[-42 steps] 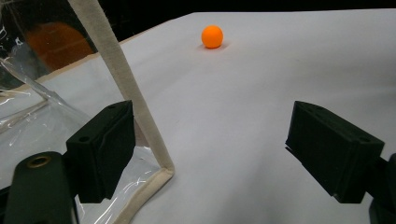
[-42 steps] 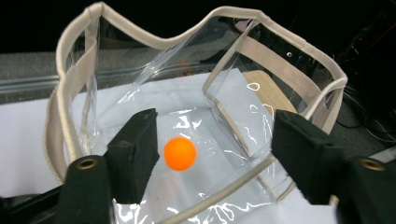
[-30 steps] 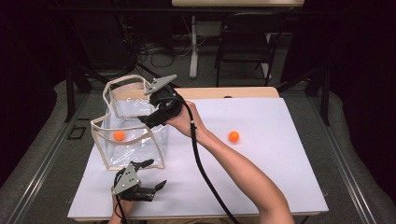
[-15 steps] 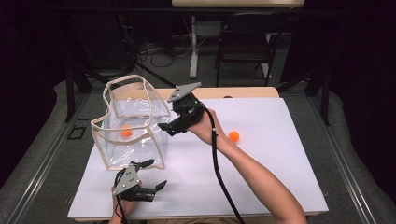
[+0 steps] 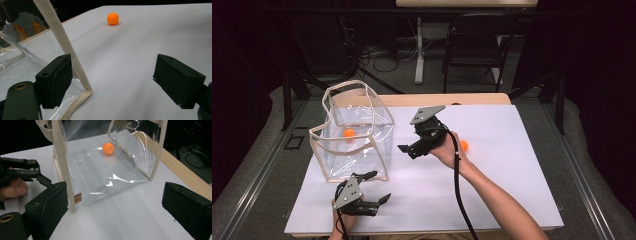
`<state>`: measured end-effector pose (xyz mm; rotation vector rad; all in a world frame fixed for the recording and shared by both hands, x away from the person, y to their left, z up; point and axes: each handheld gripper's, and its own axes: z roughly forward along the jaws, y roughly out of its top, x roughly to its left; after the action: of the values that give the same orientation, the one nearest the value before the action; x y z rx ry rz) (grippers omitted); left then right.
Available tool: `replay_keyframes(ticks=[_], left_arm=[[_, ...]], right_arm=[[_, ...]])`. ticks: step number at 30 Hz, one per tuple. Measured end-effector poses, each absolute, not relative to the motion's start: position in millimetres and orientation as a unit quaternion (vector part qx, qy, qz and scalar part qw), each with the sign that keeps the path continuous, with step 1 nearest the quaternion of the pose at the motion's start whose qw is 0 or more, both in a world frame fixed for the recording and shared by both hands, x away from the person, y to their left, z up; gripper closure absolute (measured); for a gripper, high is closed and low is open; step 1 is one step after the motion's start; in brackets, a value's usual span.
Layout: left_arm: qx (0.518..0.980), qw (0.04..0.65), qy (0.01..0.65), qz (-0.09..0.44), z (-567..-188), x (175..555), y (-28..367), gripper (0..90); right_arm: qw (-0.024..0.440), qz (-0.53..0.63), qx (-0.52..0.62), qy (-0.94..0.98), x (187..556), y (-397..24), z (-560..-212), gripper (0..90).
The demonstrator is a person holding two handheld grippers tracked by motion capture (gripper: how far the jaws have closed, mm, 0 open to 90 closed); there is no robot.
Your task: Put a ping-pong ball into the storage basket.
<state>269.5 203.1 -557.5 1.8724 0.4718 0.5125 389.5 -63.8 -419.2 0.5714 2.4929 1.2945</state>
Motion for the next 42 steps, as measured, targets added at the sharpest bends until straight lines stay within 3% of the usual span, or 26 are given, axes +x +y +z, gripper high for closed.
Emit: replay_keyframes(ticks=[19, 34, 42], left_arm=[[0.790, 0.539, 0.199, 0.217, -557.8, 269.6, 202.5, 15.7], [0.790, 0.537, 0.200, 0.219, -557.6, 269.9, 201.7, 15.7], [0.788, 0.540, 0.201, 0.217, -557.6, 268.2, 203.3, 15.7]], right_arm=[[0.123, 0.436, 0.236, 0.860, 374.2, -104.1, -470.6, 2.5], [0.113, 0.435, 0.259, 0.855, 365.2, -129.0, -491.3, 2.2], [0.131, 0.420, 0.269, 0.857, 355.3, -139.8, -498.9, 2.1]])
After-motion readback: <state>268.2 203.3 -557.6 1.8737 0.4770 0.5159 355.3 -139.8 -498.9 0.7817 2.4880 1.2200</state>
